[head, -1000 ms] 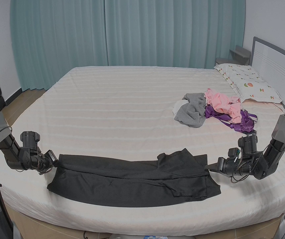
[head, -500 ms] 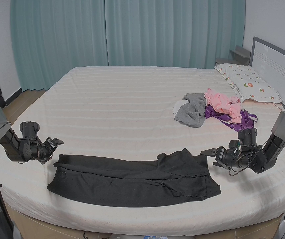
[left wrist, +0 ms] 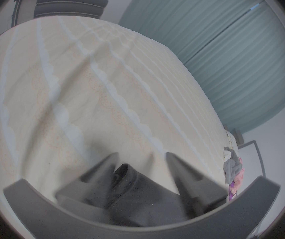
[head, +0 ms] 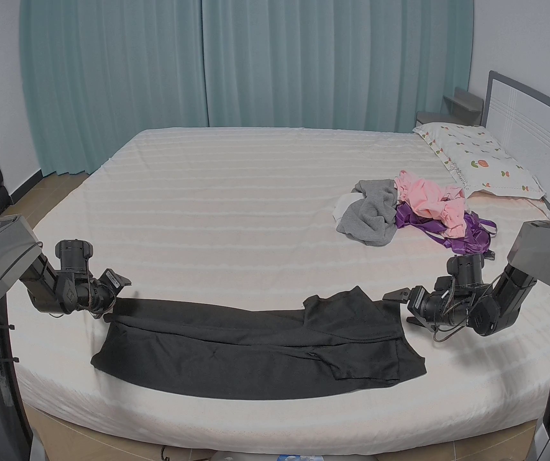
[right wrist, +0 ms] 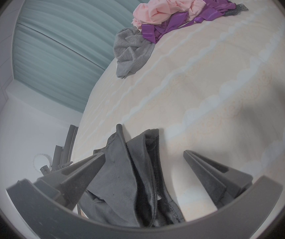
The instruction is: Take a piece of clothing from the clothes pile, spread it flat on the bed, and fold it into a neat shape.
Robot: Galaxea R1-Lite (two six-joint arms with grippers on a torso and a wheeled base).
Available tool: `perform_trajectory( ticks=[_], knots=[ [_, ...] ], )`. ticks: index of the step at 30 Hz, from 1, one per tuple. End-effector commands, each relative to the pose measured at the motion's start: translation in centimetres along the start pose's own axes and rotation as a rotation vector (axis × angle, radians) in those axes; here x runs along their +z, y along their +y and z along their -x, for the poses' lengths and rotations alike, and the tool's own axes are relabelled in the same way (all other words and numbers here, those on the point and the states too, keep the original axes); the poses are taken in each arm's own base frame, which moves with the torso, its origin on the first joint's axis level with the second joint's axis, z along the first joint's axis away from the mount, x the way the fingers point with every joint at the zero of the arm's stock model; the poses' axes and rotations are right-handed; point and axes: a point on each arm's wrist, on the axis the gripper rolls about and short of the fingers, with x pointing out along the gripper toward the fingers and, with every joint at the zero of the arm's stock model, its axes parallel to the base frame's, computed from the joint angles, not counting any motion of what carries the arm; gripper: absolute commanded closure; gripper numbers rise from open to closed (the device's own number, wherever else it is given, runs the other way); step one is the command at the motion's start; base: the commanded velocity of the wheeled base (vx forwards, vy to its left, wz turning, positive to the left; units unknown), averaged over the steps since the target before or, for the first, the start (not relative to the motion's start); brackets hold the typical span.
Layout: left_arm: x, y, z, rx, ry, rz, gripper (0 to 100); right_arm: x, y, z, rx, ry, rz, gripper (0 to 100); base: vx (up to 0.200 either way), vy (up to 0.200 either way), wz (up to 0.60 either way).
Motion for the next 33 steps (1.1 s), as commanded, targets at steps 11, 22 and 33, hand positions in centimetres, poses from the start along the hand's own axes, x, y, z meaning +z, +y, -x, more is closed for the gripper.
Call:
perform_trajectory(
  ticks=[11, 22, 33],
  knots=[
    [1.4, 0.9, 0.0, 0.014, -0.062, 0.107, 100, 0.0, 0.5, -1.6, -0.014, -0.026, -0.064, 0, 0.000, 0.000, 0.00],
    [1.4, 1.2, -0.1, 0.023, -0.060, 0.121, 100, -0.4, 0.8, -3.3, -0.037, -0.049, -0.047, 100, 0.000, 0.000, 0.00],
    [1.0, 1.2, 0.1, 0.020, -0.048, 0.126, 100, 0.5, 0.9, -2.7, -0.035, -0.133, -0.100, 100, 0.000, 0.000, 0.00]
  ],
)
